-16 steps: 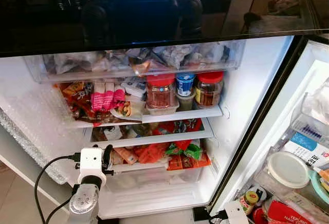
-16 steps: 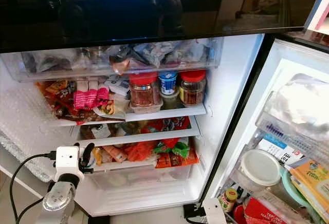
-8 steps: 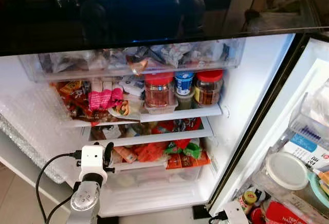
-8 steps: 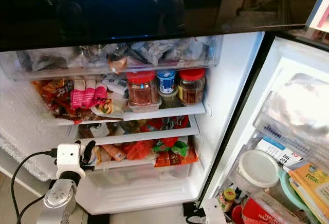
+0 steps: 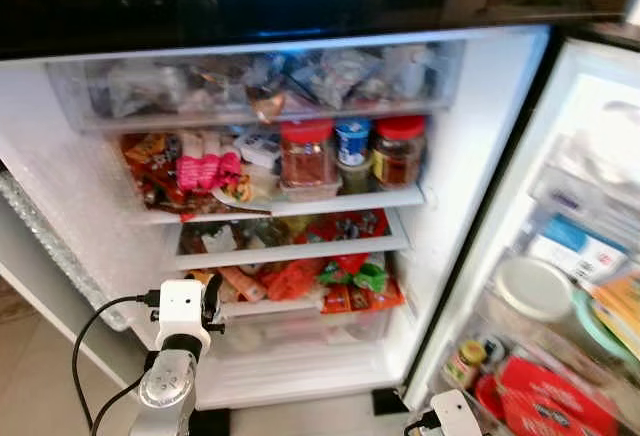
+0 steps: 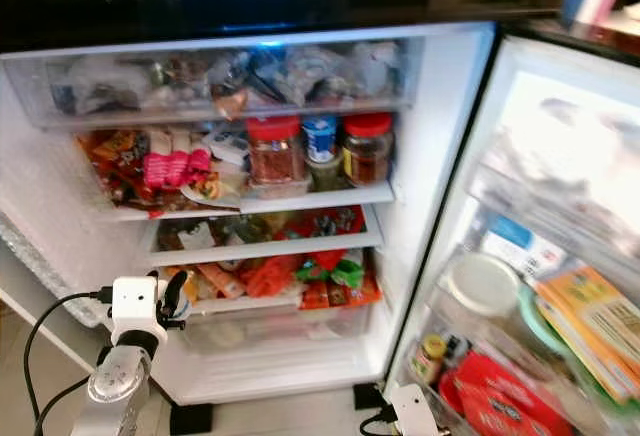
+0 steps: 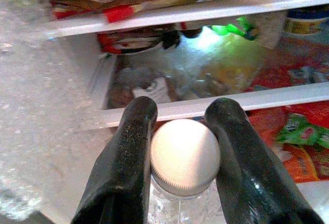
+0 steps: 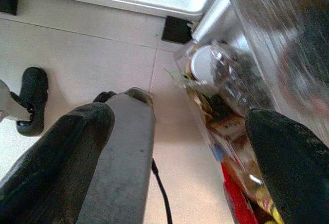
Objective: Restocking fridge
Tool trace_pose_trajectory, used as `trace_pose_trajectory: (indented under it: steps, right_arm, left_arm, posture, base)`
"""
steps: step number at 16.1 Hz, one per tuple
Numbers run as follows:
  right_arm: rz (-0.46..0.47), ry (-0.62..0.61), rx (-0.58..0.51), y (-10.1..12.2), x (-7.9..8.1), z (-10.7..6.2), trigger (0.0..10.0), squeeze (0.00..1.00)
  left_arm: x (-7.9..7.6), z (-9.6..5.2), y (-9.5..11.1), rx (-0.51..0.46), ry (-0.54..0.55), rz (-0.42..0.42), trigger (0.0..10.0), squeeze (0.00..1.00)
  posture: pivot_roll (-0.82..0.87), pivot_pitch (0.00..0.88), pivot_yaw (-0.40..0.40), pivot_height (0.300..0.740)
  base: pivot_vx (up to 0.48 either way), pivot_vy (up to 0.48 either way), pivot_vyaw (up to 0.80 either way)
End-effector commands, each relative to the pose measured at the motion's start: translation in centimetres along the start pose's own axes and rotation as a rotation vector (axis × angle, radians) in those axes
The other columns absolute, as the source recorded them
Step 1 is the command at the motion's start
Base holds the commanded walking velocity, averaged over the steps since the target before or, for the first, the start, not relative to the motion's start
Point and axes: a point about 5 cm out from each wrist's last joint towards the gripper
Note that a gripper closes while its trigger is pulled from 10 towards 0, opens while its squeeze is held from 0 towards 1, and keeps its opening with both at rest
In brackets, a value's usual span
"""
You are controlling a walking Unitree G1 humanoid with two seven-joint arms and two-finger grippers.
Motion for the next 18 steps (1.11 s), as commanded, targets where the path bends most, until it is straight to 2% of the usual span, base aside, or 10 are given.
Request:
trace_pose_trajectory:
  steps: [1,3,10,12,13,15,18]
  right_arm:
    - [-0.008,-0.006,0.001,0.1,-0.1,0.0,10.0,0.00]
    - [-0.006,0.002,-0.007,0.2,0.0,0.0,10.0,0.00]
    - [-0.003,0.006,-0.015,0.2,0.0,0.0,10.0,0.00]
    - [-0.003,0.005,-0.018,0.2,0.0,0.0,10.0,0.00]
    - [-0.011,0.004,-0.016,0.3,0.0,0.0,10.0,0.00]
    - [-0.017,0.009,-0.014,0.3,0.0,0.0,10.0,0.00]
    - [-0.025,0.017,-0.014,0.3,0.1,0.0,10.0,0.00]
  left_arm:
    - [-0.3,0.5,0.6,-0.013,-0.011,-0.016,10.0,0.00]
    - [-0.3,0.5,0.7,-0.017,-0.010,-0.024,10.0,0.00]
    - [-0.3,1.0,1.4,-0.039,-0.015,-0.021,10.0,0.00]
    - [-0.3,1.0,1.6,-0.047,-0.024,0.000,10.0,0.00]
    - [-0.5,1.0,1.7,-0.059,-0.053,0.070,10.0,0.00]
    - [-0.7,1.1,1.9,-0.074,-0.081,0.126,10.0,0.00]
    - [-0.5,1.2,2.0,-0.076,-0.069,0.121,10.0,0.00]
  posture:
    - [-0.05,0.000,-0.002,0.676]
    - [-0.05,0.000,-0.001,0.662]
    - [-0.05,0.000,-0.002,0.662]
    - [-0.05,0.000,-0.003,0.662]
    - [-0.05,0.000,-0.003,0.662]
    - [-0.05,0.000,-0.003,0.662]
    - [-0.05,0.000,-0.002,0.662]
  base:
    - [0.000,0.000,0.00]
    - [0.000,0.000,0.00]
    - [0.000,0.000,0.00]
    - [0.000,0.000,0.00]
    - [0.000,0.000,0.00]
    - [0.000,0.000,0.00]
    - [0.000,0.000,0.00]
Point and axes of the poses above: a point about 5 cm out from each wrist's last joint towards the gripper, its own z axis pointing out of the wrist towards the gripper, its own y axis along the axis of the wrist's last joint, x = y × z, and after that the axes turned 6 degrees about z, right-handed
